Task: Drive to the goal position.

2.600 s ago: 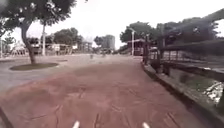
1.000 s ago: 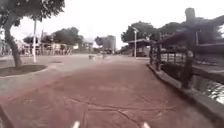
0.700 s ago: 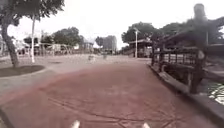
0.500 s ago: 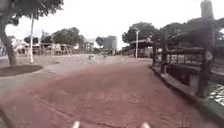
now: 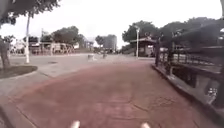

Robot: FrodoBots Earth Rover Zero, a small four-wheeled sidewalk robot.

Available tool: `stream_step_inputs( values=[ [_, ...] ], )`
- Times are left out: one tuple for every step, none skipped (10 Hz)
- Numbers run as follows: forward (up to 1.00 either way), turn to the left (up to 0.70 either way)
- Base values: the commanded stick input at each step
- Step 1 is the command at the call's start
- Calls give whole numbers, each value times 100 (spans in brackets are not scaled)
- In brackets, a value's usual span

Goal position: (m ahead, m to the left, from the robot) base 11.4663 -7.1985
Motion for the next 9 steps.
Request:
stream_step_inputs(
  values=[
    [70,0],
    [70,0],
    [70,0],
    [70,-14],
    [70,-15],
    [70,0],
    [70,0],
    [70,0],
    [70,0]
  ],
)
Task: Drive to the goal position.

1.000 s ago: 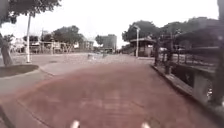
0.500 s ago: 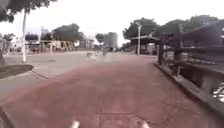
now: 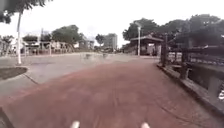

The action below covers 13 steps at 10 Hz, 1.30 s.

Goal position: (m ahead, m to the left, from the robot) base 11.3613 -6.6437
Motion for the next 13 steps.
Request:
stream_step_inputs(
  values=[
    [70,0],
    [70,0],
    [70,0],
    [70,0],
    [70,0],
    [70,0],
    [70,0],
    [70,0],
    [70,0],
    [70,0],
    [70,0],
    [70,0],
    [70,-7]
  ],
)
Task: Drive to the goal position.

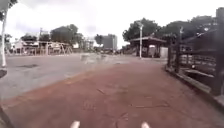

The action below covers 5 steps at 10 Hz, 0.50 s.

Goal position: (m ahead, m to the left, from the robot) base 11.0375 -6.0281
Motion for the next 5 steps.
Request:
stream_step_inputs(
  values=[
    [70,-22],
    [70,-10],
    [70,0],
    [70,0],
    [70,0]
  ],
)
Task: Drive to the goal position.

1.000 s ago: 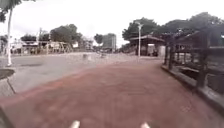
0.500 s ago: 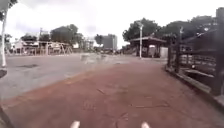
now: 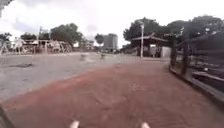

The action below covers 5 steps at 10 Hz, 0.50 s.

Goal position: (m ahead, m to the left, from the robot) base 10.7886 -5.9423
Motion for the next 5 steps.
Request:
stream_step_inputs(
  values=[
    [70,0],
    [70,0],
    [70,0],
    [70,0],
    [70,0]
  ],
)
